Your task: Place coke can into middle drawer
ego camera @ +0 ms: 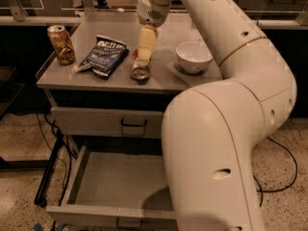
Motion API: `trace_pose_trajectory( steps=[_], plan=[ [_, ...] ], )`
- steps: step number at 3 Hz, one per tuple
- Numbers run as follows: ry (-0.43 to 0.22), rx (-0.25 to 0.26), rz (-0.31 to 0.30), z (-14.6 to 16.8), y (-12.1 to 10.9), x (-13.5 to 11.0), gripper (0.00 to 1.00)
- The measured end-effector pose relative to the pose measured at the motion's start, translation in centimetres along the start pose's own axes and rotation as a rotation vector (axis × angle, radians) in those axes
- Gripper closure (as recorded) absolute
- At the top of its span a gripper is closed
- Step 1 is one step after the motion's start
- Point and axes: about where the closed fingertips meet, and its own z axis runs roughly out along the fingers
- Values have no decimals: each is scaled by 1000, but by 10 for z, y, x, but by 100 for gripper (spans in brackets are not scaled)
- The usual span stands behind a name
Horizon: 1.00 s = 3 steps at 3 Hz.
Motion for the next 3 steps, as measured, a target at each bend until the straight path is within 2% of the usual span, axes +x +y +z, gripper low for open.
trace_pose_trajectory(
  steps=[1,2,3],
  plan=[
    [-46,-17,64,19,-13,12,0],
    [-49,-18,66,19,-13,13,0],
    [-60,-15,90,34,-18,10,0]
  ],
)
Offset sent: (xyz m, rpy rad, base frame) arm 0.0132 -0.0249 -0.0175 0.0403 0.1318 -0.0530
